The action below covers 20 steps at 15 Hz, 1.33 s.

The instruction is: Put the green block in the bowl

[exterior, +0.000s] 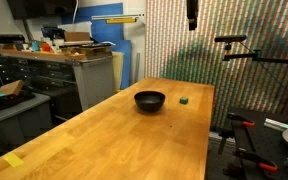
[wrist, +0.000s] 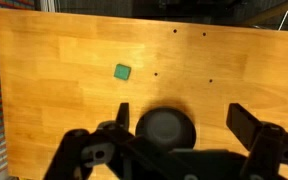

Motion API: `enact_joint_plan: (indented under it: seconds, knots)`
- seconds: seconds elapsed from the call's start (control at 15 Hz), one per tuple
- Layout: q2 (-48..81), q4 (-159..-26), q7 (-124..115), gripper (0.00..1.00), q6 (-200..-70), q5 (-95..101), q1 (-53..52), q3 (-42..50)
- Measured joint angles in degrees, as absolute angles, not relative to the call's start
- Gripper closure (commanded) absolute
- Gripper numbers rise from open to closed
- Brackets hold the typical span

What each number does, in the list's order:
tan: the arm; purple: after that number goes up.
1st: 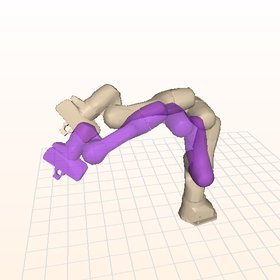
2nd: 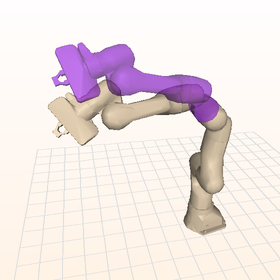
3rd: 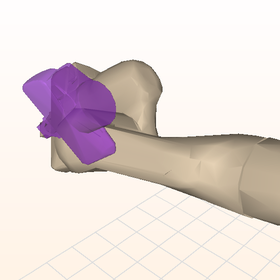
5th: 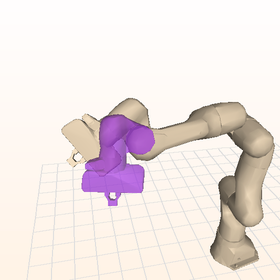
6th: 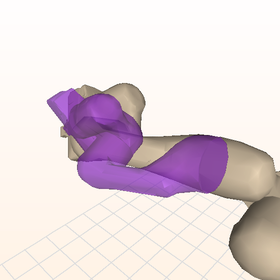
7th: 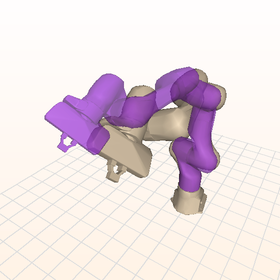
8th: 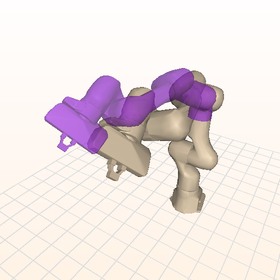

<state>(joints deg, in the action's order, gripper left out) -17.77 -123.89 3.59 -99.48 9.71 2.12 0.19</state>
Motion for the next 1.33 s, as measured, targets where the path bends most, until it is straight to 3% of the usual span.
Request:
enact_joint_plan:
  seconds: [1.33]
  knots:
    - [-17.42, -125.69, 4.41, 0.00, -104.46, 9.71, 2.13, 2.01]
